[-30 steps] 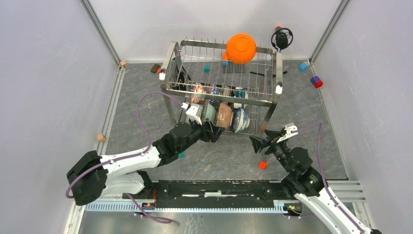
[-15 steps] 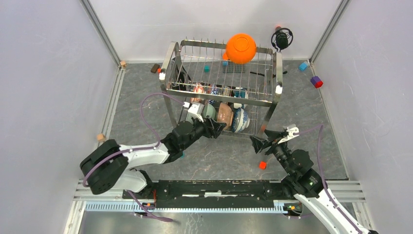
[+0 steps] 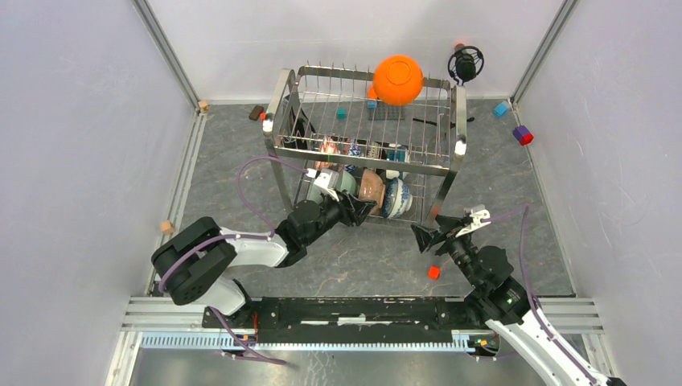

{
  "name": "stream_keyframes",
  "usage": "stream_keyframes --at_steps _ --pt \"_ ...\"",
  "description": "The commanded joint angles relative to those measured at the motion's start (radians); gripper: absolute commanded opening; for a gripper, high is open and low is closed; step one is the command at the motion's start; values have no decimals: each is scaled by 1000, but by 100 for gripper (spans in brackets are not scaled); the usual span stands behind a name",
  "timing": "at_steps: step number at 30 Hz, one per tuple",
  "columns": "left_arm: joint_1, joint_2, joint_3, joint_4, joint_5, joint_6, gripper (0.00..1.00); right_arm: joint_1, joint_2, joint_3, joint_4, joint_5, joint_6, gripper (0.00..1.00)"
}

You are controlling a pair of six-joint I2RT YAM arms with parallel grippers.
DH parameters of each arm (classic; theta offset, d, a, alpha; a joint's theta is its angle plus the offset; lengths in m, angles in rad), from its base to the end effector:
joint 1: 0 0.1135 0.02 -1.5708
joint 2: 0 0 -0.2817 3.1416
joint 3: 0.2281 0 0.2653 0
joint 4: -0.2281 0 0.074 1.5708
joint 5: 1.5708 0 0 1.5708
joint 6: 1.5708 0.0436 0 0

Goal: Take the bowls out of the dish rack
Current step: Pick up the bowl from the dish rack.

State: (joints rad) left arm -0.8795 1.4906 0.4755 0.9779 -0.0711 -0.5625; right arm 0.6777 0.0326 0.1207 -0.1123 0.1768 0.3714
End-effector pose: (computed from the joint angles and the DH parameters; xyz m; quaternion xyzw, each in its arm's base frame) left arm 0.1950 -0.2308 0.2020 0.0892 0.7146 -0.4385 0.5377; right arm 0.0885 0.0614 0.2023 -0.0478 0.7139 0.2938 0.6339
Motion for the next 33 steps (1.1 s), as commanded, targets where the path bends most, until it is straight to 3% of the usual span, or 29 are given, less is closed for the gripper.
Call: stream_keyframes --at_steps 1,13,27,33 --pt "18 43 -14 113 67 11 57 0 15 -16 60 -20 4 81" --pt "34 133 -8 225 161 -32 37 0 10 -27 65 -16 0 80" --pt "34 146 3 293 230 -49 2 -1 17 -26 63 -5 9 80" --pt "34 138 17 332 307 -55 2 -1 25 -26 60 2 11 80"
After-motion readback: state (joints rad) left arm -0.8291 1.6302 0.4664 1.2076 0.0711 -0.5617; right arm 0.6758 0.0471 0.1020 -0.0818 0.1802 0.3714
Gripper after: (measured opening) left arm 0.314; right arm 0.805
